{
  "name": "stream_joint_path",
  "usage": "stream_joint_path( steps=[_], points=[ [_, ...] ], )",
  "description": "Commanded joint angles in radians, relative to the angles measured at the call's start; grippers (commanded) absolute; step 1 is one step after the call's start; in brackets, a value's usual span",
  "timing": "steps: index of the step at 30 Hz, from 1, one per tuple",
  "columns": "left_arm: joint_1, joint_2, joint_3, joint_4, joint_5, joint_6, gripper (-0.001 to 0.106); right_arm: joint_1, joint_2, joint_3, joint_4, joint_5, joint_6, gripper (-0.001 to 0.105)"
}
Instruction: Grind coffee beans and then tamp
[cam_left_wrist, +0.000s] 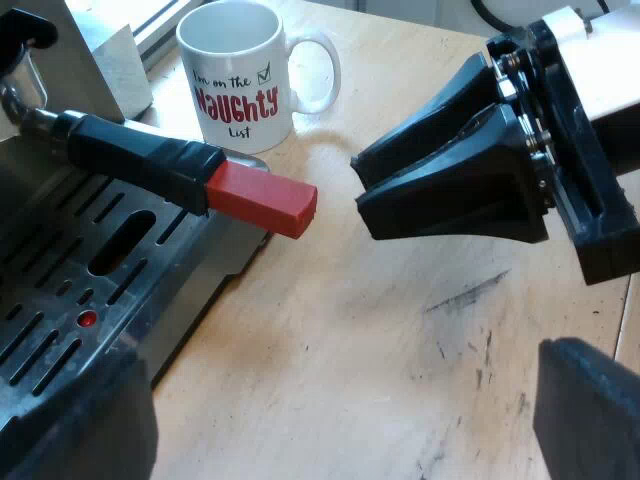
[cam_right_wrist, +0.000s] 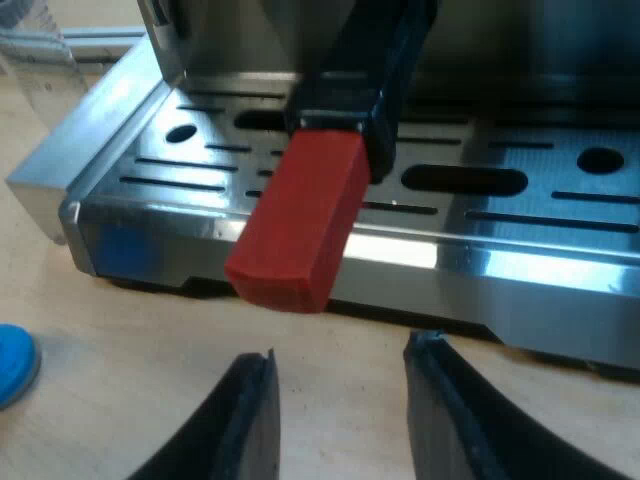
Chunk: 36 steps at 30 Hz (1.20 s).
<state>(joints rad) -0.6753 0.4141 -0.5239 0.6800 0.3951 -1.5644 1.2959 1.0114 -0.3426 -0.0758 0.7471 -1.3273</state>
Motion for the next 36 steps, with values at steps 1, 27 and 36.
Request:
stream_joint_path(
  steps=[1, 27, 36],
  points=[
    [-0.004, -0.003, -0.004, -0.004, 0.005, 0.004, 0.078, 0.001, 0.036, 0.0, -0.053, 0.004, -0.049, 0.034],
    [-0.004, -0.003, -0.004, -0.004, 0.005, 0.004, 0.078, -0.001, 0.181, 0.0, -0.262, 0.137, -0.115, 0.033],
    [-0.004, -0.003, -0.004, -0.004, 0.005, 0.004, 0.078, -0.001, 0.181, -0.004, -0.267, 0.213, -0.115, 0.033]
  ],
)
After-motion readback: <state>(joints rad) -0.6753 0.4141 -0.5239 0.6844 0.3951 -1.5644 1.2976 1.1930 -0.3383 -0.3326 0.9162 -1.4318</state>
